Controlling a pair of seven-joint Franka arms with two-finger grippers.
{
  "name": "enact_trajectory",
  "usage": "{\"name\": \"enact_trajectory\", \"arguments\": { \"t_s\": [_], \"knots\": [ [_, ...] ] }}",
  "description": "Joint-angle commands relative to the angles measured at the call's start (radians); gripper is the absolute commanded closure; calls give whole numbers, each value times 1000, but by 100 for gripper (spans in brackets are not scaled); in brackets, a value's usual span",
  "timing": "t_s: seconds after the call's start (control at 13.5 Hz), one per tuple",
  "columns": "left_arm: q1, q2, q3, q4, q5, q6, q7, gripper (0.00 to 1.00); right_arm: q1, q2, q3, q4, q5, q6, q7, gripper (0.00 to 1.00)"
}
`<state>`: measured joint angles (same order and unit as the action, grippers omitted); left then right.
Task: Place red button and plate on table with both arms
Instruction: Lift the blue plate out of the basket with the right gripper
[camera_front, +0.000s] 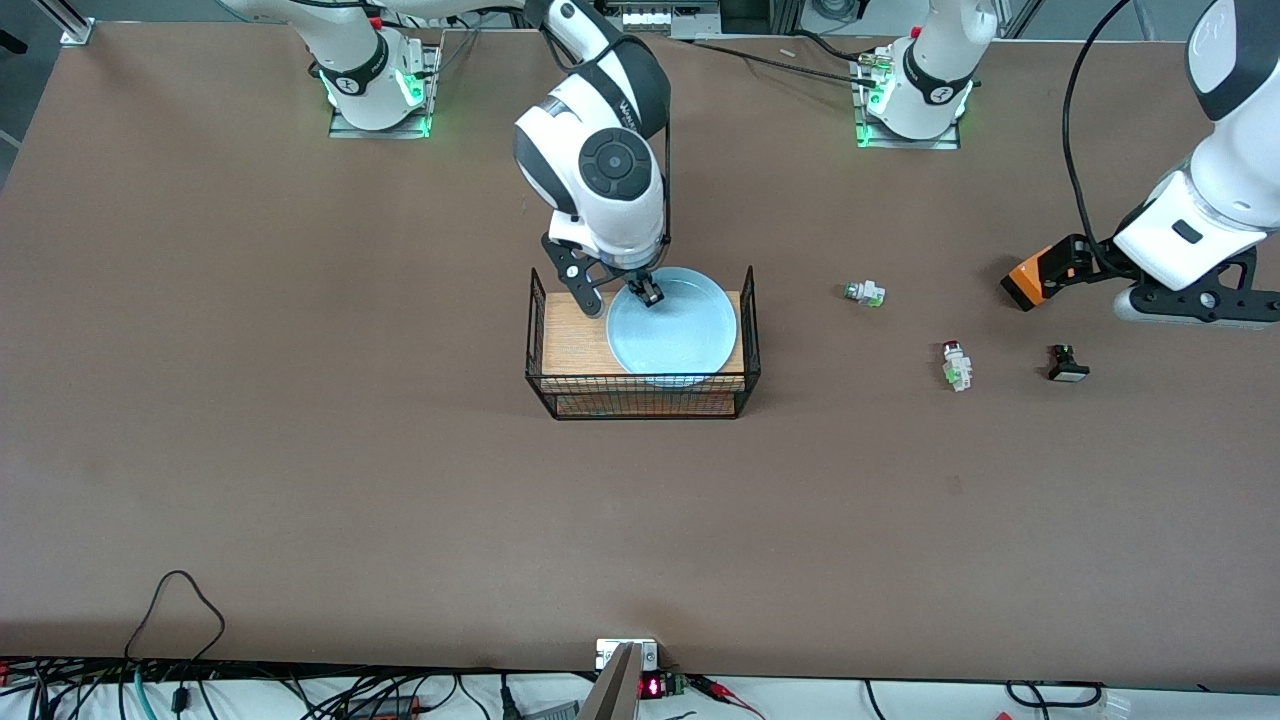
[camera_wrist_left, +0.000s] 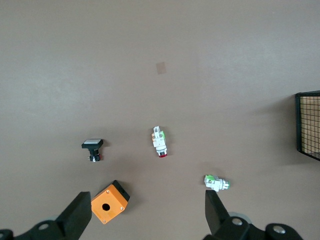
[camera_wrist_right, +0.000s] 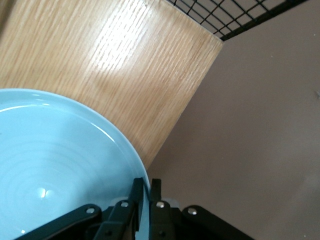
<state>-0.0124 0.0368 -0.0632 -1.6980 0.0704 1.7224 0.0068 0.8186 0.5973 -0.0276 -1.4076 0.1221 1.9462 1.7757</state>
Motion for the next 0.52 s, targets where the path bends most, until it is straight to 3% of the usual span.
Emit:
{"name": "enact_trajectory", "arguments": {
  "t_s": [0.0, 0.45],
  "knots": [
    [3, -9, -15, 17, -20, -6, 10, 0, -4, 6, -2, 38, 10, -7, 27, 100],
    [14, 6, -9, 60, -84, -7, 24, 0, -9, -31, -5, 39, -33, -97, 11, 100]
  ]
}}
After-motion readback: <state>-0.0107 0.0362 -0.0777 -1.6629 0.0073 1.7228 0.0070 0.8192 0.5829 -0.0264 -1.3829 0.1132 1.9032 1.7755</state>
